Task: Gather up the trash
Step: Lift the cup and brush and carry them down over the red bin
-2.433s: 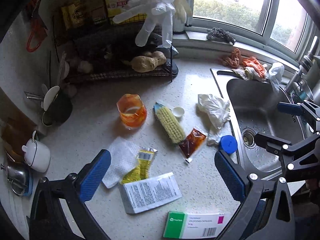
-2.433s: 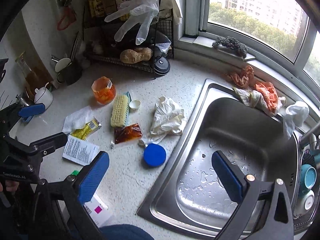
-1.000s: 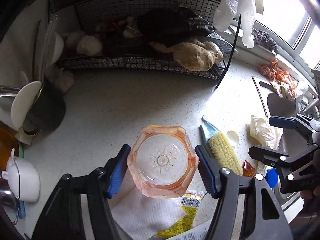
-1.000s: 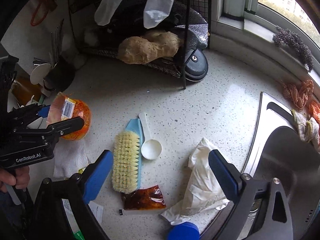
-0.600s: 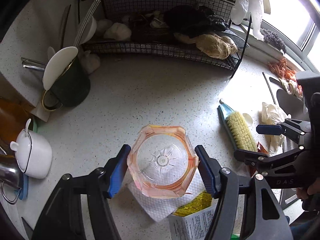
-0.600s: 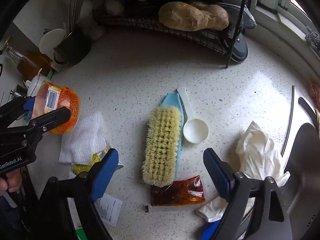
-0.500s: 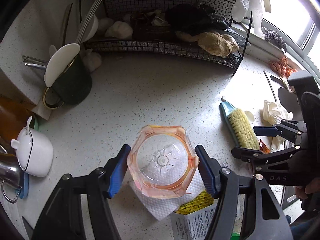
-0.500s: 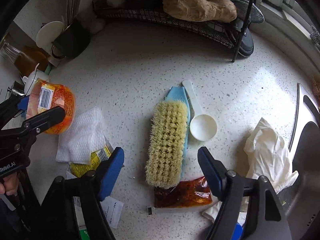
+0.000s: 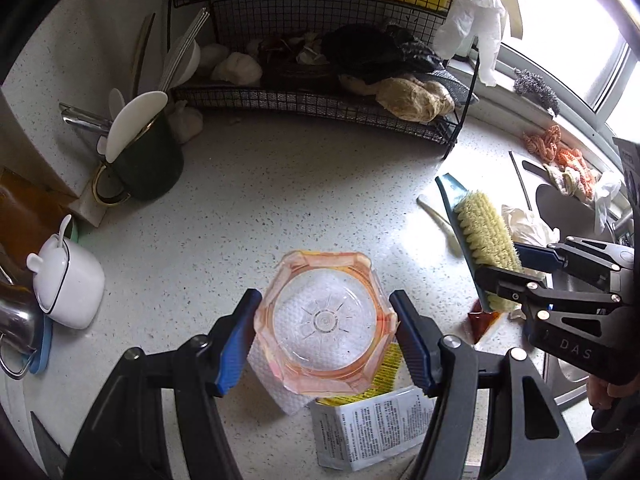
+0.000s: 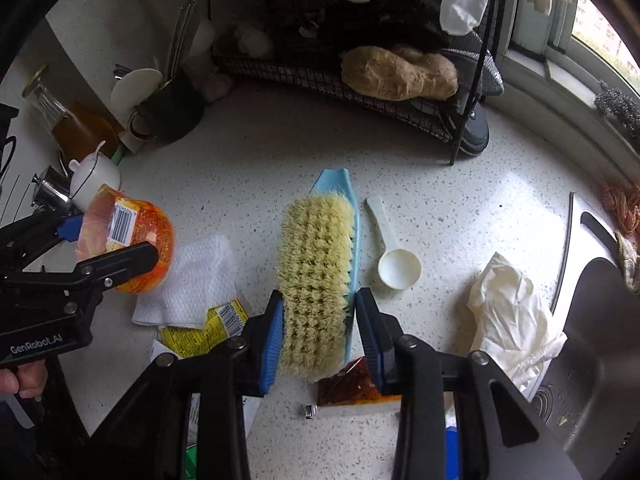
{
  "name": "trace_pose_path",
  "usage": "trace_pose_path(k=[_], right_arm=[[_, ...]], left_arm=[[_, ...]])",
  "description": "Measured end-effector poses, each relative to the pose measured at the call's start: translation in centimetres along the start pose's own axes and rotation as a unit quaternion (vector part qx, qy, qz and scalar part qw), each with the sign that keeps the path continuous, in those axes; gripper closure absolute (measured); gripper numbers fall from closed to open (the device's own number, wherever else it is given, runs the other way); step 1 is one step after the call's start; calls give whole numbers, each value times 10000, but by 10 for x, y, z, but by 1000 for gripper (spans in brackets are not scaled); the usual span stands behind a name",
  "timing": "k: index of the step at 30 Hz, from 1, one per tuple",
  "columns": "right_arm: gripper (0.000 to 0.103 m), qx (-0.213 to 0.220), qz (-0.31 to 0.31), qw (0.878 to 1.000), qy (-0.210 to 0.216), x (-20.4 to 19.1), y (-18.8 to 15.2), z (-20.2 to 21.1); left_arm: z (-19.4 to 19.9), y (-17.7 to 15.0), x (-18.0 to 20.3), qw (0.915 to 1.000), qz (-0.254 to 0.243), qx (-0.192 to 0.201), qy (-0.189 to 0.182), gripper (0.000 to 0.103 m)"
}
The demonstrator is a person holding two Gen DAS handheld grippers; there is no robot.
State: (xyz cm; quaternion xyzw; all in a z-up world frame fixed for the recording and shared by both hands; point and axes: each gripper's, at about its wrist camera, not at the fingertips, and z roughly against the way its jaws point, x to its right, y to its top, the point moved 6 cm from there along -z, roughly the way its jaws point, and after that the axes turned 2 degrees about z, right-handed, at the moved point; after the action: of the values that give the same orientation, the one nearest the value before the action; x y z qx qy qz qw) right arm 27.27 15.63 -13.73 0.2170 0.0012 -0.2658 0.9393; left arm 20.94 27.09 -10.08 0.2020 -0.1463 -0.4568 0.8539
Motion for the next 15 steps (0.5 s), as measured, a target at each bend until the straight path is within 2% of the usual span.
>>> trace_pose_path(k=[8, 11, 15], right_arm=[[70, 406, -167, 9990, -129, 14, -37, 63], [70, 510, -279, 9982, -140, 18, -59, 83], [70, 590, -373, 9974, -163, 21, -96, 114]], left_arm=[[40, -13, 49, 9988, -389, 289, -66, 40], [58, -29, 76, 9976, -549, 378, -172, 40], [80, -57, 111, 9954, -806, 492, -139, 40]])
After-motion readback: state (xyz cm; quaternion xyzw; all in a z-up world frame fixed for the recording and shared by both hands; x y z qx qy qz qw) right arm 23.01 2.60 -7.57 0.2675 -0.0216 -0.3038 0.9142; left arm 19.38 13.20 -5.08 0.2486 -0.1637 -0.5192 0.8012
